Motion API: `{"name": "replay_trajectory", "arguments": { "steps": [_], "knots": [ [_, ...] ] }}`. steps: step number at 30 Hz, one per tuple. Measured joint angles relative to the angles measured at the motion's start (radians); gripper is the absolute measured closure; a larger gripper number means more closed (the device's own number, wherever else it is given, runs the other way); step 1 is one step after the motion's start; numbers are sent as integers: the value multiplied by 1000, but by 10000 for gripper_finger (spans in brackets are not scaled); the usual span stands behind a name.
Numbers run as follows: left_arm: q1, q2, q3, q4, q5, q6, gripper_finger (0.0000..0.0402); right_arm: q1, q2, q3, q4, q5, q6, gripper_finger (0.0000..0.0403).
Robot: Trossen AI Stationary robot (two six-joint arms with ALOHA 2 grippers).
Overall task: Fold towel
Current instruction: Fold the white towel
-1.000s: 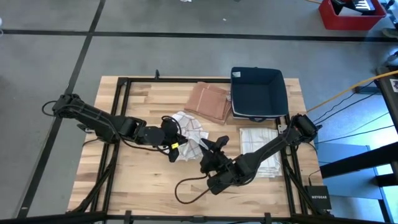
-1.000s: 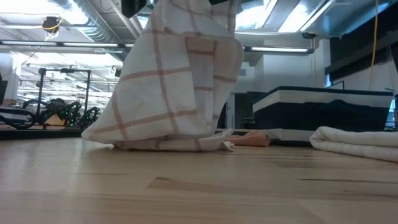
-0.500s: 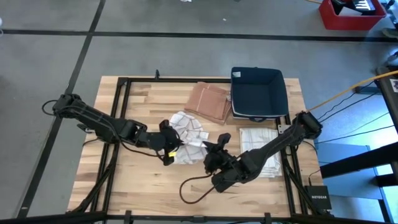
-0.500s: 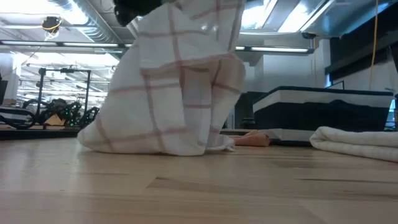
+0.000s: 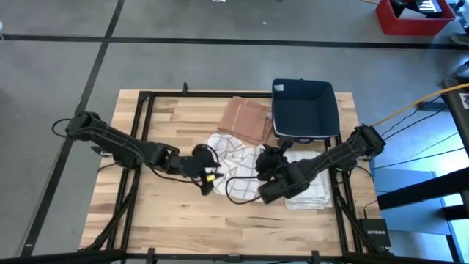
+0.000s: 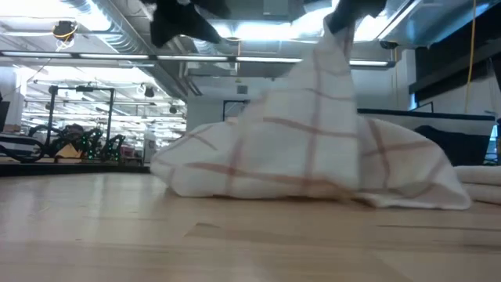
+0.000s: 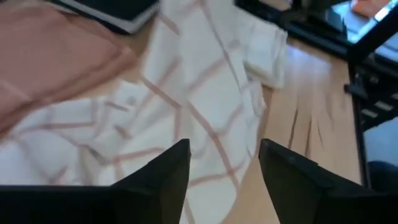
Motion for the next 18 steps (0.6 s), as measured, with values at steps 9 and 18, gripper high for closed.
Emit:
{"name": "replay_trajectory", "arguments": {
  "steps": [9,18],
  "knots": [
    [-57,340,11,387,18,149,228,21,0,-17,-2,-97,-5,399],
    [-45,566,97,405,167,182,244,41,0,-17,-4,-94,2,398]
  ]
}}
